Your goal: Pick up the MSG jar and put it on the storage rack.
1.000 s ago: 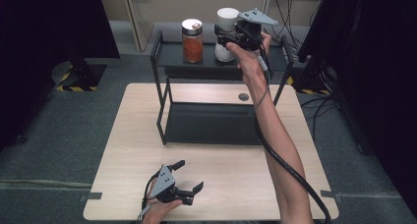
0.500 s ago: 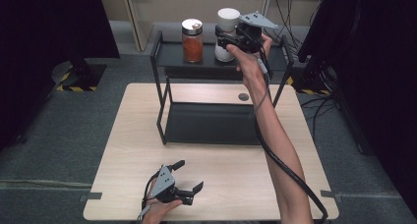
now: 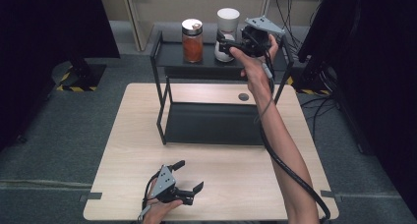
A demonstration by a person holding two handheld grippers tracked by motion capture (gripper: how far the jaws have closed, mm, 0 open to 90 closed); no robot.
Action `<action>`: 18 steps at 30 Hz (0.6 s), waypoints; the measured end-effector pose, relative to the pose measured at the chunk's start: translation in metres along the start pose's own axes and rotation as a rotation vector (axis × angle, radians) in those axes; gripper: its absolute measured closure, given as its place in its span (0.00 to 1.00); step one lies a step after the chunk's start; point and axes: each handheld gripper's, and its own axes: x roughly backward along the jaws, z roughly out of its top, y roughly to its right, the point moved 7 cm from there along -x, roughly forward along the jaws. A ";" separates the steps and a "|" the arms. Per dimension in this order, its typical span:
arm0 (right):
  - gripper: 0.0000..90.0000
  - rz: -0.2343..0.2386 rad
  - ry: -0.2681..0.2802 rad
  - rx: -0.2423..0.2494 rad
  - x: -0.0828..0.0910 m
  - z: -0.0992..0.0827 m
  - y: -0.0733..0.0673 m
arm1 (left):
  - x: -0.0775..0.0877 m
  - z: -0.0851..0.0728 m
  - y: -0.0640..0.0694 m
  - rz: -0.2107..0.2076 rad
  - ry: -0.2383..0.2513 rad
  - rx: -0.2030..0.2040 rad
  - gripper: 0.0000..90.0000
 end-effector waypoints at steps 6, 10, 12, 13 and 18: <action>0.01 0.012 0.009 0.001 0.008 -0.005 0.002 | 0.000 0.000 0.000 0.000 0.003 0.000 0.01; 0.00 0.029 0.011 -0.005 0.017 -0.009 0.006 | 0.000 0.000 0.000 0.002 0.000 0.001 0.01; 0.00 0.040 0.009 0.002 0.023 -0.012 0.008 | 0.000 0.000 0.000 0.003 0.001 0.002 0.01; 0.00 0.045 0.009 0.001 0.025 -0.013 0.009 | 0.000 0.000 0.000 0.004 0.004 0.005 0.01; 0.00 0.069 0.025 -0.001 0.040 -0.019 0.011 | 0.000 0.000 -0.001 0.005 0.003 0.003 0.01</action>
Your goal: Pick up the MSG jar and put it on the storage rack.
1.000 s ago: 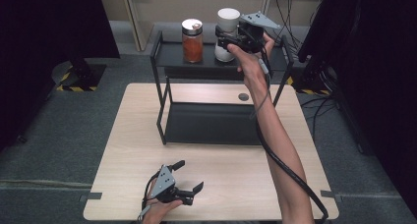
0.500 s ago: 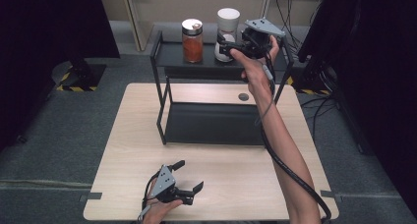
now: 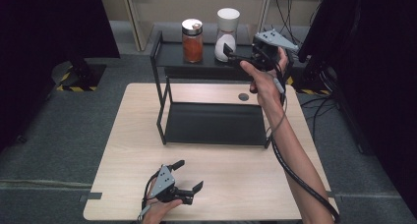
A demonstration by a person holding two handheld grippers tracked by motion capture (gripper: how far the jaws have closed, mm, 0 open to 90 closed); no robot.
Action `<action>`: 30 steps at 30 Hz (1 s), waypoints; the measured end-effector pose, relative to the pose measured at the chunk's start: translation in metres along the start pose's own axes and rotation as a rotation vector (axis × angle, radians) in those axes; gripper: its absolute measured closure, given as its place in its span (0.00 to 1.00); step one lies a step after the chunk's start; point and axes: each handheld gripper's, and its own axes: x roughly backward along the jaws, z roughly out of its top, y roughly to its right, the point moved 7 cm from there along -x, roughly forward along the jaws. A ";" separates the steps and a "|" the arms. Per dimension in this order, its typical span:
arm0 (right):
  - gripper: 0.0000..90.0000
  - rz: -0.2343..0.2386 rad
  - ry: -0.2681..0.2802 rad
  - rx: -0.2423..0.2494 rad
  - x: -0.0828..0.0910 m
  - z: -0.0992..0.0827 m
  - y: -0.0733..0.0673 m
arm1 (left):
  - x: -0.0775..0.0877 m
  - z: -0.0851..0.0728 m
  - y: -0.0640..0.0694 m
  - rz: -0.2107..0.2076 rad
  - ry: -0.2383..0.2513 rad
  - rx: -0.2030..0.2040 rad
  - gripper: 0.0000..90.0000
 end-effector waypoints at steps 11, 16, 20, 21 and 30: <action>0.00 0.055 0.013 0.033 0.025 -0.010 -0.008 | 0.000 0.000 0.000 0.003 0.003 0.001 0.01; 0.00 0.067 0.027 0.060 0.035 -0.016 -0.012 | 0.001 0.000 -0.001 0.003 0.008 0.001 0.01; 0.00 0.077 0.027 0.056 0.040 -0.020 -0.011 | 0.001 0.000 -0.001 0.005 0.005 0.000 0.01; 0.00 0.077 0.027 0.058 0.042 -0.021 -0.010 | 0.001 0.000 -0.001 0.005 0.006 0.001 0.01; 0.00 0.096 0.031 0.052 0.056 -0.031 -0.006 | 0.001 0.000 -0.001 0.006 0.005 0.000 0.01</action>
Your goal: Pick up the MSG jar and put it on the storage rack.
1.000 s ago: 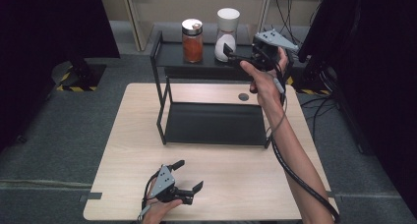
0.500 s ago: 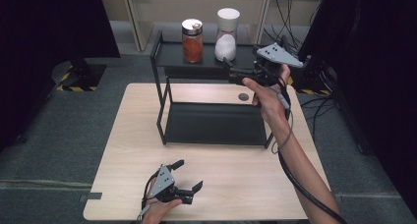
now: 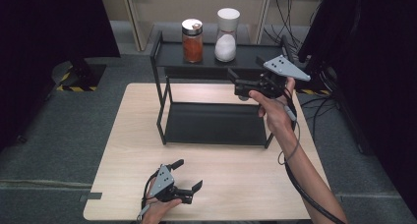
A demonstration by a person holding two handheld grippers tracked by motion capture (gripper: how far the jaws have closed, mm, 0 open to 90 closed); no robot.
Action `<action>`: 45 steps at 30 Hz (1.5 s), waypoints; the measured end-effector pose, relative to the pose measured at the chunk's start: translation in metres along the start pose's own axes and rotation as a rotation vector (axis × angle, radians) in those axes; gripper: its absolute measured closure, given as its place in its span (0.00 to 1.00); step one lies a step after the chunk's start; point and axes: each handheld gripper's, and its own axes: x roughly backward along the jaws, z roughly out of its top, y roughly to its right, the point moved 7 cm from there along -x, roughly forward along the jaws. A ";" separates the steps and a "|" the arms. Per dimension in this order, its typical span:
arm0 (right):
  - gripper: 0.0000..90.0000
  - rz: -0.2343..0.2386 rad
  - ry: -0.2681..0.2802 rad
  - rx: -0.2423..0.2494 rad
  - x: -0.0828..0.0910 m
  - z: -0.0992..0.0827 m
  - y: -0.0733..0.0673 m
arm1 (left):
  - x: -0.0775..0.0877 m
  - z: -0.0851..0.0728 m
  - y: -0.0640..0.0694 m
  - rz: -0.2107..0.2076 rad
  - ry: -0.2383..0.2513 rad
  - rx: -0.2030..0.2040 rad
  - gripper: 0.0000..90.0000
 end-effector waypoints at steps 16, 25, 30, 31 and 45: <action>0.00 0.054 0.005 -0.007 0.027 -0.034 -0.003 | 0.000 0.000 -0.001 0.003 0.001 -0.001 0.01; 0.00 0.058 0.005 -0.017 0.037 -0.055 -0.004 | 0.001 0.000 -0.002 0.006 0.005 -0.001 0.01; 0.00 0.062 0.008 -0.012 0.044 -0.063 -0.007 | 0.001 0.000 -0.002 0.007 0.005 -0.002 0.01; 0.00 0.062 0.008 -0.012 0.044 -0.063 -0.007 | 0.001 0.000 -0.002 0.007 0.006 -0.002 0.01; 0.00 0.089 -0.021 -0.017 0.055 -0.091 -0.013 | 0.001 0.000 -0.002 0.009 0.010 0.000 0.01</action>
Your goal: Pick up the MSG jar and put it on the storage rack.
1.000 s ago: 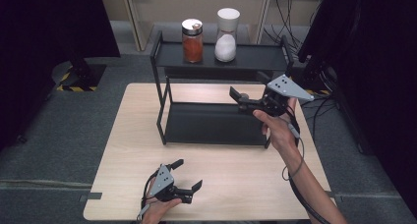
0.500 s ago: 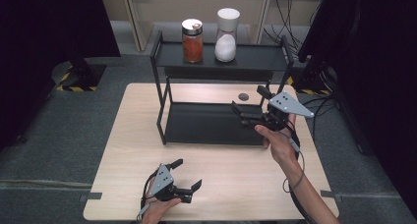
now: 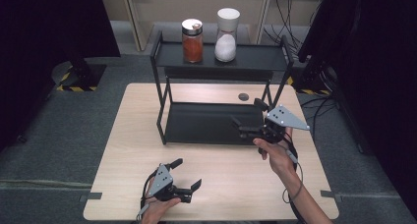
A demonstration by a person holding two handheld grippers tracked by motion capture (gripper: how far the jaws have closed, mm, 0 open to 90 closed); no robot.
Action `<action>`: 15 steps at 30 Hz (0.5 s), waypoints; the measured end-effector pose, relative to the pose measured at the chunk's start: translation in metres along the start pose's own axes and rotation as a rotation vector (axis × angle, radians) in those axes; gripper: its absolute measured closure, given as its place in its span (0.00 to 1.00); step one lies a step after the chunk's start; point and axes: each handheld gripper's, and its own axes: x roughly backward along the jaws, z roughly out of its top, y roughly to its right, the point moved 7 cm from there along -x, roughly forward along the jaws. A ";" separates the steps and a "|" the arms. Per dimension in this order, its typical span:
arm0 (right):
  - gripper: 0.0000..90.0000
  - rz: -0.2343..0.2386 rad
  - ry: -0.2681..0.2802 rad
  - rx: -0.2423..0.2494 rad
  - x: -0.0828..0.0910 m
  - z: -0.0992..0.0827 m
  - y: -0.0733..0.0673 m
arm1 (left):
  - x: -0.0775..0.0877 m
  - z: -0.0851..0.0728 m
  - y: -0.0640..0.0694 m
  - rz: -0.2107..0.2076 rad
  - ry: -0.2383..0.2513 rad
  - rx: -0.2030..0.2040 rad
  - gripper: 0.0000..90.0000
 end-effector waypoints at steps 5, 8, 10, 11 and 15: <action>0.00 0.001 -0.013 0.004 0.003 -0.011 -0.002 | 0.000 0.000 0.000 0.000 0.000 0.000 0.01; 0.00 0.007 -0.019 0.000 0.004 -0.015 -0.003 | 0.000 0.000 0.000 0.001 0.000 0.000 0.01; 0.00 0.009 -0.019 0.001 0.006 -0.019 -0.005 | 0.000 0.000 0.000 0.000 0.000 -0.001 0.01; 0.00 0.011 -0.019 0.004 0.007 -0.022 -0.006 | 0.000 0.000 0.000 0.000 -0.001 -0.001 0.01; 0.00 0.014 -0.021 0.001 0.008 -0.026 -0.007 | 0.000 0.000 0.000 0.002 0.002 0.001 0.01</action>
